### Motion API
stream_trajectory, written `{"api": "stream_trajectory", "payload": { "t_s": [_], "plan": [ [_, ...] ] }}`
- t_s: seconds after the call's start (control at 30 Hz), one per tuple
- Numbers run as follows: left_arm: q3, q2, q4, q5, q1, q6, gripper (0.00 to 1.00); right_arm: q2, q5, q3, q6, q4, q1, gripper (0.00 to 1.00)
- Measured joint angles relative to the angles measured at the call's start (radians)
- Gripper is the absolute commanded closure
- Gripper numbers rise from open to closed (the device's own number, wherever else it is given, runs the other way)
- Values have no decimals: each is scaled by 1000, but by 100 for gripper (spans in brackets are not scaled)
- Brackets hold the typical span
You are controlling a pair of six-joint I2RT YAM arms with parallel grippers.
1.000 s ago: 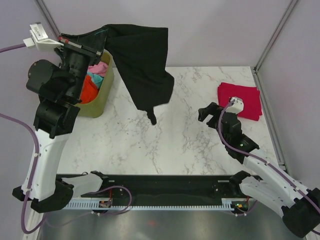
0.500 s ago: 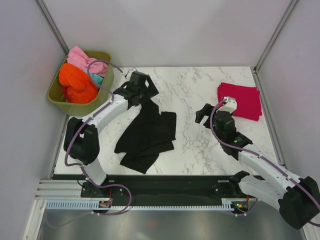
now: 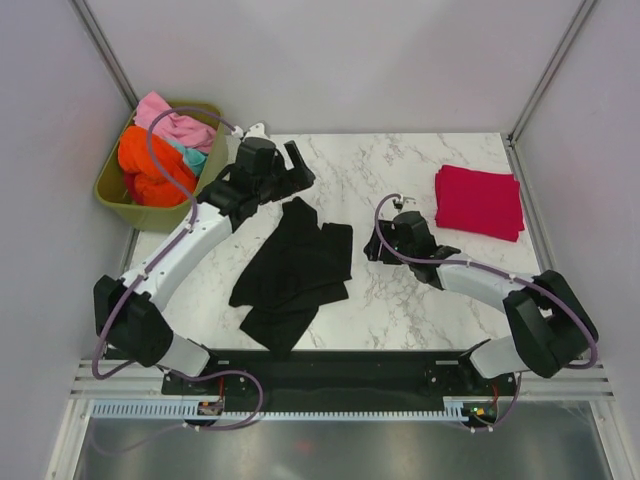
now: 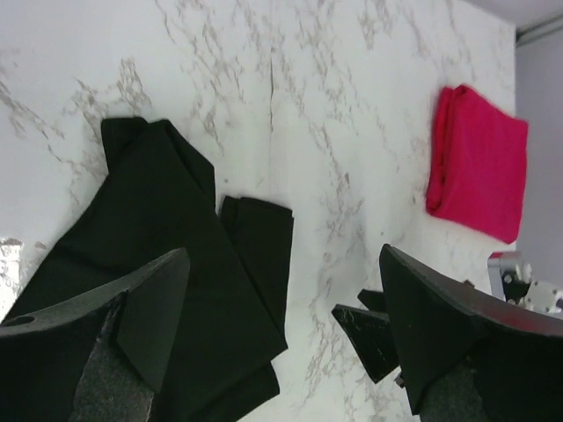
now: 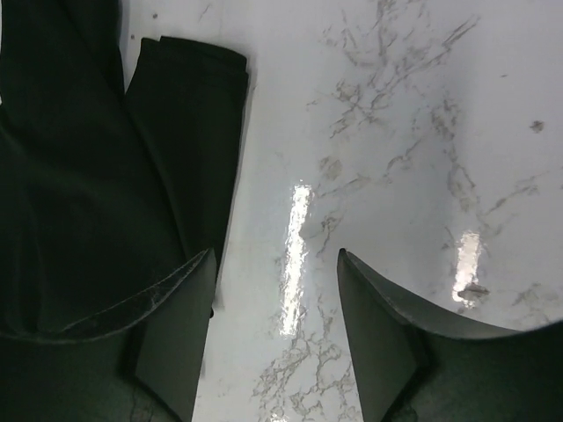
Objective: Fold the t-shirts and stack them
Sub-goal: Flatten the tshirt out
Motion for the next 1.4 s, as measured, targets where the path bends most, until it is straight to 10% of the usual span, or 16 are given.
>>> {"api": "stream_trajectory", "payload": {
  "t_s": [0.53,0.8,0.87,1.4],
  "plan": [
    [-440,-90,144,43,-40,13,5,334,-141,200,-8,44,79,43],
    [-434,-21,216,-6,-36,44,5,432,-34,311,-20,14,79,100],
    [-430,18,217,-6,-35,50,6,431,-18,311,-19,10,78,100],
    [-431,19,218,51,-39,100,6,-192,224,74,19,-23,79,100]
  ]
}}
